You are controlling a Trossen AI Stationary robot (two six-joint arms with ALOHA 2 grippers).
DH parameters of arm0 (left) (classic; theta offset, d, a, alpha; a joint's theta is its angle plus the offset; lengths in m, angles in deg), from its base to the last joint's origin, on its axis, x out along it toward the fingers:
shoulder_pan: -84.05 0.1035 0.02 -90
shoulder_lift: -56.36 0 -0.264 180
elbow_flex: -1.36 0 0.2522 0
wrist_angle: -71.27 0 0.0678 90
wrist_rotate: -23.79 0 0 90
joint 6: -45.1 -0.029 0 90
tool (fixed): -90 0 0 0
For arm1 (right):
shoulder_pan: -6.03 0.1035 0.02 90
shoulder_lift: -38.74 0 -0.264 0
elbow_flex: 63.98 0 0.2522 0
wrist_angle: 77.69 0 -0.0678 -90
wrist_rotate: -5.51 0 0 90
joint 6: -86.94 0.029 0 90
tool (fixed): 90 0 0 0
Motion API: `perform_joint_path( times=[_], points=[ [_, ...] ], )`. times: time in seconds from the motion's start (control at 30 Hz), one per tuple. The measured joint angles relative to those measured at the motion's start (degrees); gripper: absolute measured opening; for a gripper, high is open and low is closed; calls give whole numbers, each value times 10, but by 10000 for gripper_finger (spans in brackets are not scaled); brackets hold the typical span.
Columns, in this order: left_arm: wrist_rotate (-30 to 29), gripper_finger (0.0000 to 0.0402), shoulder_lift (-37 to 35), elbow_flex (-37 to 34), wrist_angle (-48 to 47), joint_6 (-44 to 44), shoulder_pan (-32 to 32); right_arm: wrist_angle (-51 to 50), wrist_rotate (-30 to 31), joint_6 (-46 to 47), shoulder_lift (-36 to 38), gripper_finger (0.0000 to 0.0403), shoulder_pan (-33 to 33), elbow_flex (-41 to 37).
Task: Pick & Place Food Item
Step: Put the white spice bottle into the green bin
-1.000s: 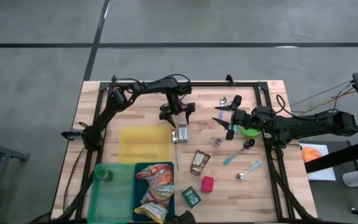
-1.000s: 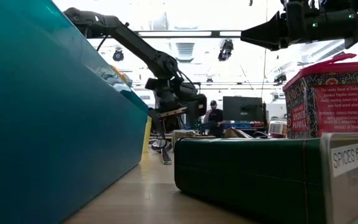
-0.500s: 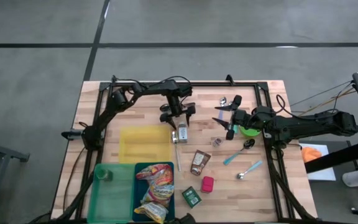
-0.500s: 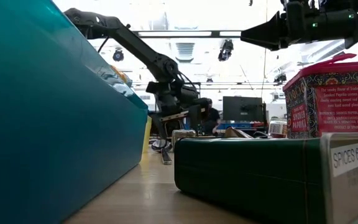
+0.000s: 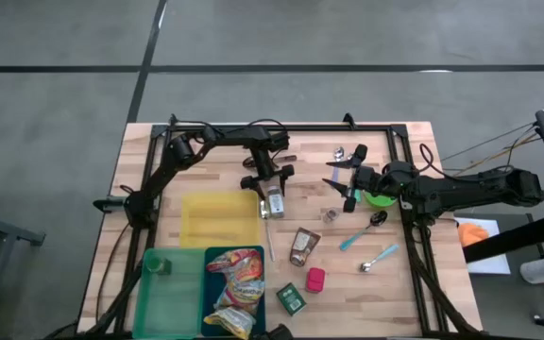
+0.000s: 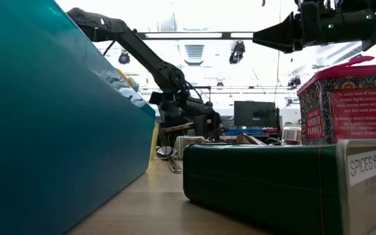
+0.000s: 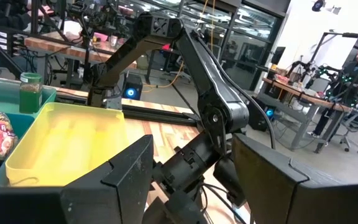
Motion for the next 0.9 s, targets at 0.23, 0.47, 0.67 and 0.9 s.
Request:
perform_joint_path(
  times=[0.23, 0.47, 0.67, 0.9],
  points=[
    [1, 281, 0, 0, 3, 0, 0, 0, 0, 0, 0, 215, 0, 0],
    [2, 226, 0, 0, 6, 0, 0, 0, 0, 0, 0, 215, 0, 0],
    [2, 201, 0, 0, 7, 0, 0, 0, 0, 0, 0, 215, 0, 0],
    [3, 197, -1, 0, 7, 0, 0, 0, 0, 0, 0, 215, 0, 0]
  ],
)
